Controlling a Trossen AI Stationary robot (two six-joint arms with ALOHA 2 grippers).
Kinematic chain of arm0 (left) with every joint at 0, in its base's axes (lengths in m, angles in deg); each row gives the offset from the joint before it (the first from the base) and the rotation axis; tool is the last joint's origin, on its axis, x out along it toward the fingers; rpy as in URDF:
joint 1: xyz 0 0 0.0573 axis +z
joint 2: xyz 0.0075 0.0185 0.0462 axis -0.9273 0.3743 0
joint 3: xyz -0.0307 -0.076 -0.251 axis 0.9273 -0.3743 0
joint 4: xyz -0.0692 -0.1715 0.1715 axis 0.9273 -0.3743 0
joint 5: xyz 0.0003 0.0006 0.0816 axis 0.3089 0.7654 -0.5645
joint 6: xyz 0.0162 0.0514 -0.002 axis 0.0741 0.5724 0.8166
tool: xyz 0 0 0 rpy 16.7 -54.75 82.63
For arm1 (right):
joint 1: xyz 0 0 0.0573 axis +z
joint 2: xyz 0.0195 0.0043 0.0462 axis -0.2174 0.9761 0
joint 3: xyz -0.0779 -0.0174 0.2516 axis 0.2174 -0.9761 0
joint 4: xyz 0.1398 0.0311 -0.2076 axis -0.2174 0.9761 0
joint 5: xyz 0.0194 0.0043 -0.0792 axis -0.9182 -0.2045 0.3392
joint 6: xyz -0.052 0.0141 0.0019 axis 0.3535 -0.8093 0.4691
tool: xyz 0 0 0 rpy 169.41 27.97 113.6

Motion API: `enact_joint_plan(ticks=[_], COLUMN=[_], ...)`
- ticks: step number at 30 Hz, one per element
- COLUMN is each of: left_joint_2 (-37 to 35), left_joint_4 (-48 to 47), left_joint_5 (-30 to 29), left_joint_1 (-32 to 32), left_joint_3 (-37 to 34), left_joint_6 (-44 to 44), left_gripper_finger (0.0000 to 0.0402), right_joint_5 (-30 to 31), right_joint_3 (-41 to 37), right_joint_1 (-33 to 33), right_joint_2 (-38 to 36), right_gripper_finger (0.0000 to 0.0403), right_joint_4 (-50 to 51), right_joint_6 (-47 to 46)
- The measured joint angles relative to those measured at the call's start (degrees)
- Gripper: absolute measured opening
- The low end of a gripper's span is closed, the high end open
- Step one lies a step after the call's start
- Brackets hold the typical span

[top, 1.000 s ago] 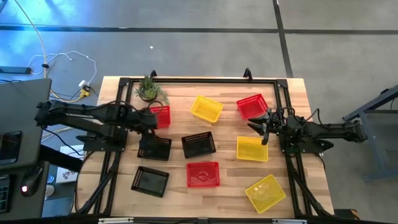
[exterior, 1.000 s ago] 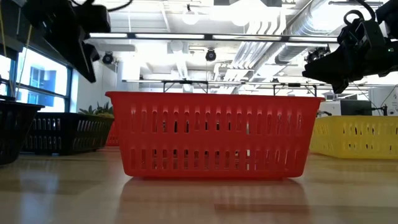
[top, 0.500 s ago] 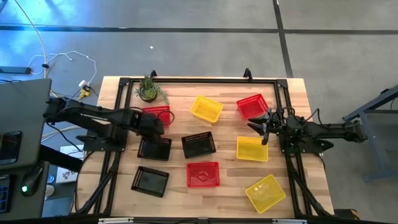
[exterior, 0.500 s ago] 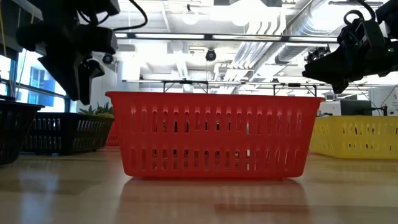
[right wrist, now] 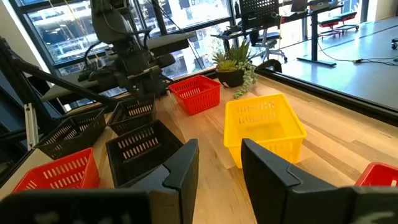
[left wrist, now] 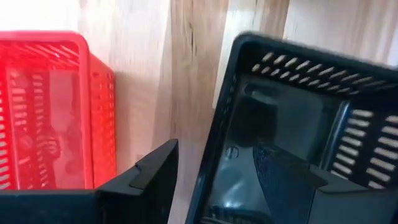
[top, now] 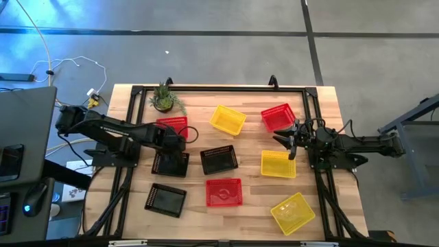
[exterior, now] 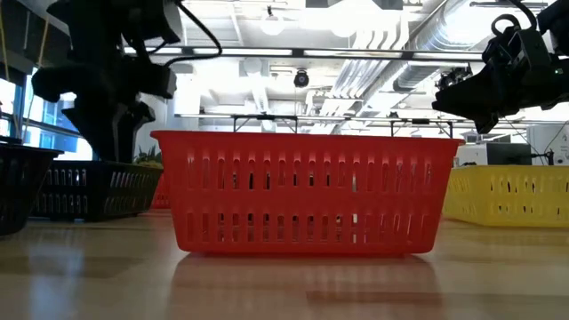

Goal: Stack baskets by color
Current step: Stack the top left black bin on top of the bottom black bin

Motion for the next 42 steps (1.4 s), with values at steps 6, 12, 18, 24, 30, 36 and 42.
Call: enact_joint_plan(ticks=[6,12,18,24,30,36,42], left_joint_2=[2.95,6.0,6.6,6.21,5.61,3.65,1.85], left_joint_4=[0.22,0.03,0.0,0.02,-0.98,-8.33,-16.22], left_joint_5=[0.0,0.04,0.94,1.03,0.69,0.0,-0.05], left_joint_1=[0.0,0.15,0.15,0.15,0.14,0.13,0.07], left_joint_3=[-0.01,-0.01,-0.01,-0.01,0.21,4.81,11.31], left_joint_6=[0.0,0.92,1.45,0.98,0.48,1.07,2.53], left_gripper_finger=[0.0183,0.0142,0.0069,0.0006,0.0002,0.0001,0.0], right_joint_5=[0.0,0.0,0.0,0.0,0.0,0.0,0.0], right_joint_3=[0.0,0.0,0.0,0.0,0.0,0.0,0.0], right_joint_1=[-0.01,-0.01,0.0,0.0,0.01,0.0,0.0], right_joint_2=[0.01,0.0,0.01,0.01,-0.01,0.03,-0.12], right_gripper_finger=[0.011,0.011,0.011,0.011,0.011,0.011,0.011], right_joint_4=[-0.01,-0.01,0.0,-0.01,0.0,-0.01,0.0], right_joint_6=[-0.01,-0.01,-0.01,-0.01,-0.01,-0.01,-0.01])
